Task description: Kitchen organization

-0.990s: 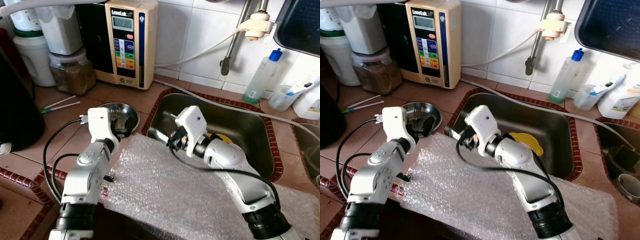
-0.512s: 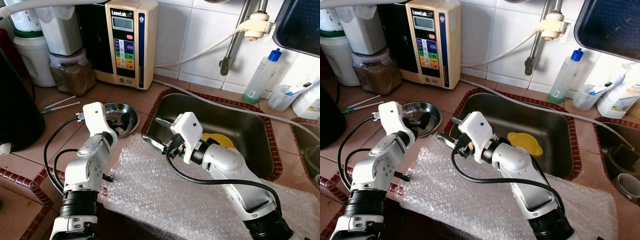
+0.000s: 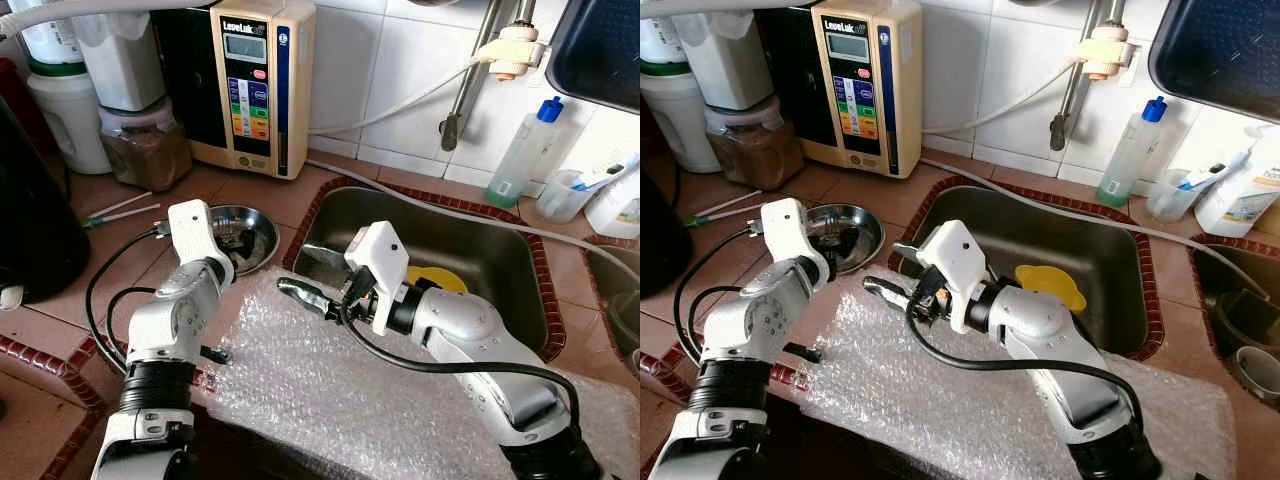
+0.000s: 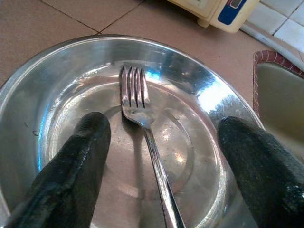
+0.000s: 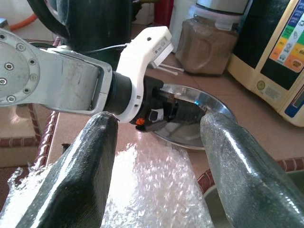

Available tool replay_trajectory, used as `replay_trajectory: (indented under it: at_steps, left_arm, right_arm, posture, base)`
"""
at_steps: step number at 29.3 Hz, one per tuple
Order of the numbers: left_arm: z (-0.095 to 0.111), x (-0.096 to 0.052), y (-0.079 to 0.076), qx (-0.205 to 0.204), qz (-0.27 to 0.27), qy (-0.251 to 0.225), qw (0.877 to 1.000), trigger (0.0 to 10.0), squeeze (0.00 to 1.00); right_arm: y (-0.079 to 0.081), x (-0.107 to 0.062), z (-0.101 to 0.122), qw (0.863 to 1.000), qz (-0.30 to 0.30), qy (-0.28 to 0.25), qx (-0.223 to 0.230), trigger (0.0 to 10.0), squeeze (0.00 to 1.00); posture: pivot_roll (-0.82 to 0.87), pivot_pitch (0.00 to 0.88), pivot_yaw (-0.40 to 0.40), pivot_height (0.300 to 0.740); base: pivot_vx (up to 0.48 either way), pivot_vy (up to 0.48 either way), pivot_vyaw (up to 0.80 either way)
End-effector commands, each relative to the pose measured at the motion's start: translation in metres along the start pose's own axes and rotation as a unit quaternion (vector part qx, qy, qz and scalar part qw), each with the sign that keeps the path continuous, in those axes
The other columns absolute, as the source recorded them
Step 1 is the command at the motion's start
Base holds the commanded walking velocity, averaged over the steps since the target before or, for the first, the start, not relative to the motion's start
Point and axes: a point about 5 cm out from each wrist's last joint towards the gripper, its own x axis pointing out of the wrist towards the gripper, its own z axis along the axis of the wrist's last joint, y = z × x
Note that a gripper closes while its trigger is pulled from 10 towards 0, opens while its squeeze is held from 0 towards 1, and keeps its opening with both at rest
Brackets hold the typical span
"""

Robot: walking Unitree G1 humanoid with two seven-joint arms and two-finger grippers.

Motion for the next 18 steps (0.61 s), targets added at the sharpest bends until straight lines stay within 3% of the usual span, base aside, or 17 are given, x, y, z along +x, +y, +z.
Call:
replay_trajectory:
  at_steps: [1, 18]
  left_arm:
    - [-0.0108, 0.0018, 0.0033, -0.009, 0.004, 0.036, 0.999, 0.0, 0.00]
    - [-0.0115, 0.0019, 0.0042, -0.016, -0.004, 0.056, 0.998, 0.0, 0.00]
  right_arm:
    - [-0.0024, -0.0029, 0.0050, 1.000, -0.002, -0.002, -0.008, 10.0, 0.00]
    - [-0.0045, -0.0021, 0.0031, 1.000, -0.009, 0.007, -0.012, 10.0, 0.00]
  posture:
    - [0.04, 0.000, -0.015, 0.740]
    - [0.04, 0.000, -0.016, 0.740]
  base:
    - [0.000, 0.000, 0.00]
    - [0.000, 0.000, 0.00]
